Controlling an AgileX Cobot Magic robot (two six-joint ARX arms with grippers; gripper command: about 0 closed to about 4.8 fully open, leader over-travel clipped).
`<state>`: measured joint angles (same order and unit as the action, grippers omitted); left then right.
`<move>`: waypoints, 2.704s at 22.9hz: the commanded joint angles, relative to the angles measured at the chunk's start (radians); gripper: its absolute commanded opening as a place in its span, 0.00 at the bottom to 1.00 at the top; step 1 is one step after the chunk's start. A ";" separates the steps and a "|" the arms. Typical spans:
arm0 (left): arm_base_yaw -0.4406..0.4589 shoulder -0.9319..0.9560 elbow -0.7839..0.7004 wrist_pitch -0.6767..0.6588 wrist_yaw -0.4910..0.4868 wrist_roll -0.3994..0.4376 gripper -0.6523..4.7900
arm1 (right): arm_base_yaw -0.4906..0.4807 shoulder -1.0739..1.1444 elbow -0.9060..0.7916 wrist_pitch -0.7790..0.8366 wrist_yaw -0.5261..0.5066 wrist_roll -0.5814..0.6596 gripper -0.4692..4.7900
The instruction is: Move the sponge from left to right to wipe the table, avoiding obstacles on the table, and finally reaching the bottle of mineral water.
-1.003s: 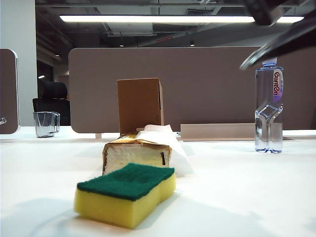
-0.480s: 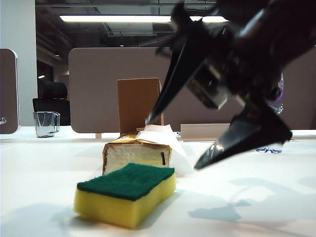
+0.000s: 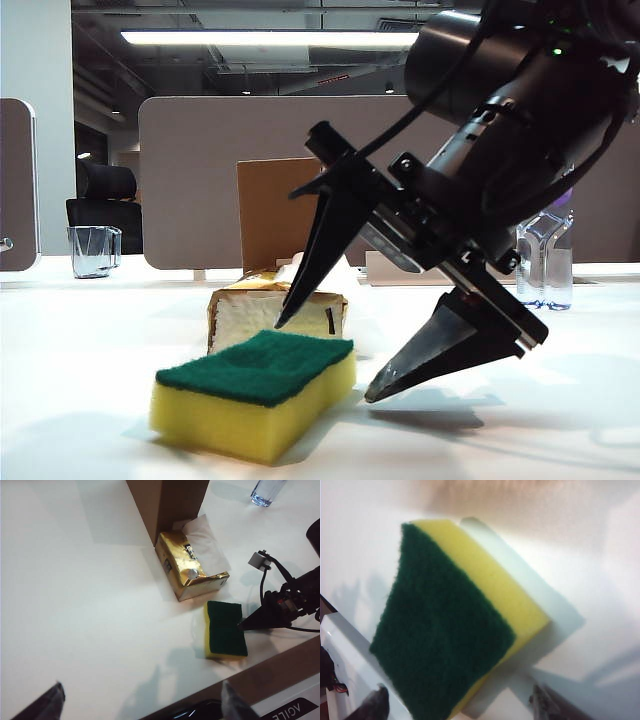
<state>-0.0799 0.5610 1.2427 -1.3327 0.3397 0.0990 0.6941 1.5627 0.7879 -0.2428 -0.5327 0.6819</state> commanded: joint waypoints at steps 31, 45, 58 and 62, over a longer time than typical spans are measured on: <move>-0.002 -0.025 0.003 0.003 0.006 -0.006 0.86 | 0.043 0.134 0.003 0.056 0.244 0.018 0.07; -0.006 -0.025 0.003 0.014 0.032 -0.006 0.86 | 0.018 0.133 0.001 -0.094 0.330 -0.062 0.07; -0.006 -0.025 0.003 0.041 0.032 -0.005 0.86 | -0.134 -0.038 -0.134 -0.128 0.341 -0.134 0.07; -0.006 -0.025 0.003 0.041 0.032 -0.006 0.86 | -0.187 -0.093 -0.182 -0.148 0.341 -0.146 0.07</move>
<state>-0.0860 0.5362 1.2430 -1.3025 0.3668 0.0959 0.5293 1.4647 0.6369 -0.2474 -0.2920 0.5549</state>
